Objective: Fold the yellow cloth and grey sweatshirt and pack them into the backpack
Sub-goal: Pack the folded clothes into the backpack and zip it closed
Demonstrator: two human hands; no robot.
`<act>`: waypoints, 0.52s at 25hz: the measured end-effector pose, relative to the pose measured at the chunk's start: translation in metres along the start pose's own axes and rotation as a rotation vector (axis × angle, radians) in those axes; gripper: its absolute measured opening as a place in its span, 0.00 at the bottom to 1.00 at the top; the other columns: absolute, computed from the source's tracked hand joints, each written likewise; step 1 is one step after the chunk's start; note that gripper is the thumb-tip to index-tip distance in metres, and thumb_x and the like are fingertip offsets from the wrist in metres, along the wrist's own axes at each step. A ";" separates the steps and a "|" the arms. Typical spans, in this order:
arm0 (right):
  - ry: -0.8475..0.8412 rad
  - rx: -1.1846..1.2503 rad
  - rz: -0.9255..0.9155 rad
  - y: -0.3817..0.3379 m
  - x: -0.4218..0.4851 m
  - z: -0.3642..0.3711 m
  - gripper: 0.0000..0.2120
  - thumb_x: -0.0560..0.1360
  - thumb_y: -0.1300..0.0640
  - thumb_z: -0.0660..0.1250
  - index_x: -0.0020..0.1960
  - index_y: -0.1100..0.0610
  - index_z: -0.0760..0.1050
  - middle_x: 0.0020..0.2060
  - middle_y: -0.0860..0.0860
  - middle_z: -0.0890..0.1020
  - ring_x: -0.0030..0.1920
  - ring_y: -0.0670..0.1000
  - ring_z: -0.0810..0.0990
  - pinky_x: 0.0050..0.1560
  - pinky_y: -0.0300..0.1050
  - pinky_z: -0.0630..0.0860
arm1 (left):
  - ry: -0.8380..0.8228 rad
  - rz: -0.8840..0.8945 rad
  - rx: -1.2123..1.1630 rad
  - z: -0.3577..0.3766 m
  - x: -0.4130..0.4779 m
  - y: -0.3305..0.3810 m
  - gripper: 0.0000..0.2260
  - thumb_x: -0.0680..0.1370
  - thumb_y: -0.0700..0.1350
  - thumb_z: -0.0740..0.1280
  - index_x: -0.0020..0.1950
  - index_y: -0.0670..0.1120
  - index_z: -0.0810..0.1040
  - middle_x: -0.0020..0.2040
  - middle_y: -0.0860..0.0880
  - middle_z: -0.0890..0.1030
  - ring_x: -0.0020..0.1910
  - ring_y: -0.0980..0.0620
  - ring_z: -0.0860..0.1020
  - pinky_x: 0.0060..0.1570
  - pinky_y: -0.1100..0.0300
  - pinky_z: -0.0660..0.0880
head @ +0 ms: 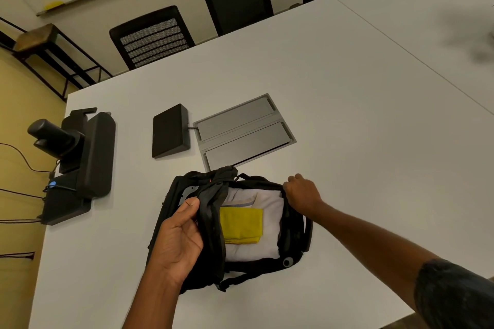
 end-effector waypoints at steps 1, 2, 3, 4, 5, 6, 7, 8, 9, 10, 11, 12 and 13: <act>0.004 0.023 0.035 0.004 0.002 0.000 0.08 0.68 0.64 0.79 0.37 0.59 0.79 0.34 0.55 0.80 0.37 0.58 0.80 0.27 0.45 0.63 | 0.007 0.001 0.003 -0.001 0.000 0.000 0.12 0.82 0.39 0.66 0.56 0.44 0.90 0.58 0.42 0.88 0.54 0.46 0.88 0.60 0.47 0.83; 0.009 0.066 0.078 0.008 0.004 -0.001 0.08 0.71 0.64 0.77 0.38 0.60 0.78 0.35 0.56 0.79 0.37 0.58 0.80 0.28 0.46 0.64 | 0.015 0.004 -0.001 -0.002 0.000 0.000 0.13 0.83 0.39 0.65 0.53 0.44 0.91 0.58 0.42 0.88 0.54 0.46 0.88 0.60 0.47 0.83; 0.026 0.125 0.126 0.012 0.005 -0.004 0.08 0.74 0.63 0.73 0.39 0.60 0.76 0.35 0.56 0.79 0.37 0.58 0.79 0.30 0.46 0.64 | 0.021 0.006 -0.005 -0.003 0.000 0.000 0.14 0.84 0.39 0.65 0.52 0.45 0.91 0.59 0.42 0.88 0.54 0.46 0.88 0.60 0.47 0.83; 0.046 0.192 0.184 0.016 0.005 -0.008 0.08 0.77 0.62 0.69 0.40 0.59 0.73 0.36 0.55 0.77 0.37 0.57 0.78 0.31 0.46 0.65 | 0.022 0.008 -0.012 -0.003 0.000 0.001 0.13 0.83 0.39 0.65 0.52 0.44 0.91 0.59 0.41 0.87 0.54 0.46 0.88 0.60 0.47 0.83; 0.049 0.273 0.252 0.021 0.004 -0.011 0.09 0.78 0.61 0.66 0.40 0.58 0.71 0.36 0.53 0.76 0.37 0.56 0.77 0.32 0.46 0.65 | 0.019 0.010 -0.016 -0.003 0.001 0.001 0.12 0.82 0.39 0.67 0.52 0.44 0.91 0.59 0.41 0.87 0.55 0.46 0.88 0.60 0.47 0.83; 0.045 0.373 0.326 0.027 0.002 -0.014 0.08 0.79 0.60 0.64 0.41 0.58 0.71 0.36 0.52 0.77 0.37 0.55 0.77 0.32 0.46 0.67 | 0.011 0.013 -0.016 -0.003 0.002 0.001 0.11 0.80 0.40 0.68 0.52 0.44 0.91 0.59 0.41 0.87 0.54 0.46 0.88 0.59 0.48 0.84; 0.039 0.462 0.380 0.031 0.000 -0.015 0.07 0.79 0.59 0.64 0.42 0.58 0.72 0.37 0.51 0.78 0.37 0.54 0.78 0.33 0.47 0.70 | 0.005 0.015 -0.013 -0.003 0.003 0.001 0.11 0.79 0.40 0.68 0.51 0.45 0.91 0.58 0.42 0.87 0.54 0.46 0.88 0.57 0.49 0.85; 0.035 0.518 0.402 0.032 -0.004 -0.015 0.06 0.79 0.58 0.64 0.44 0.58 0.74 0.38 0.51 0.79 0.38 0.54 0.79 0.35 0.49 0.73 | 0.001 0.015 -0.013 -0.002 0.003 0.000 0.11 0.79 0.40 0.68 0.50 0.45 0.91 0.57 0.42 0.87 0.53 0.47 0.88 0.56 0.50 0.85; 0.063 0.511 0.383 0.029 -0.008 -0.017 0.05 0.80 0.59 0.64 0.45 0.57 0.75 0.39 0.51 0.79 0.40 0.54 0.79 0.36 0.50 0.75 | -0.002 0.015 -0.016 -0.002 0.004 0.000 0.11 0.80 0.40 0.68 0.49 0.45 0.91 0.56 0.43 0.87 0.53 0.47 0.88 0.56 0.51 0.86; 0.140 0.437 0.317 0.023 -0.012 -0.021 0.05 0.79 0.60 0.65 0.45 0.57 0.77 0.41 0.52 0.80 0.41 0.55 0.79 0.36 0.50 0.75 | -0.006 0.014 -0.020 -0.001 0.005 0.000 0.11 0.80 0.40 0.68 0.49 0.46 0.91 0.56 0.43 0.87 0.53 0.47 0.88 0.56 0.51 0.86; 0.219 0.337 0.215 0.013 -0.018 -0.023 0.03 0.78 0.60 0.67 0.45 0.57 0.78 0.43 0.52 0.81 0.43 0.56 0.79 0.37 0.50 0.74 | -0.010 0.014 -0.023 0.000 0.006 -0.001 0.11 0.80 0.40 0.68 0.50 0.46 0.91 0.56 0.43 0.87 0.53 0.47 0.88 0.56 0.51 0.85; 0.265 0.255 0.084 -0.001 -0.026 -0.024 0.03 0.77 0.60 0.69 0.45 0.56 0.80 0.43 0.52 0.81 0.44 0.56 0.78 0.38 0.50 0.72 | -0.012 0.015 -0.024 0.000 0.006 -0.002 0.11 0.81 0.40 0.67 0.50 0.46 0.91 0.56 0.43 0.88 0.54 0.47 0.88 0.57 0.51 0.85; 0.271 0.185 -0.060 -0.017 -0.036 -0.021 0.04 0.77 0.59 0.70 0.43 0.54 0.80 0.42 0.52 0.81 0.43 0.56 0.78 0.40 0.50 0.71 | -0.014 0.017 -0.023 0.000 0.007 -0.003 0.12 0.82 0.40 0.67 0.50 0.45 0.91 0.56 0.43 0.88 0.54 0.48 0.88 0.58 0.52 0.85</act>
Point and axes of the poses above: each hand's wrist, its own x-axis towards the middle knuckle, its own z-axis out of the palm, y = z × x, the point moved 6 cm from there along x, towards the middle knuckle
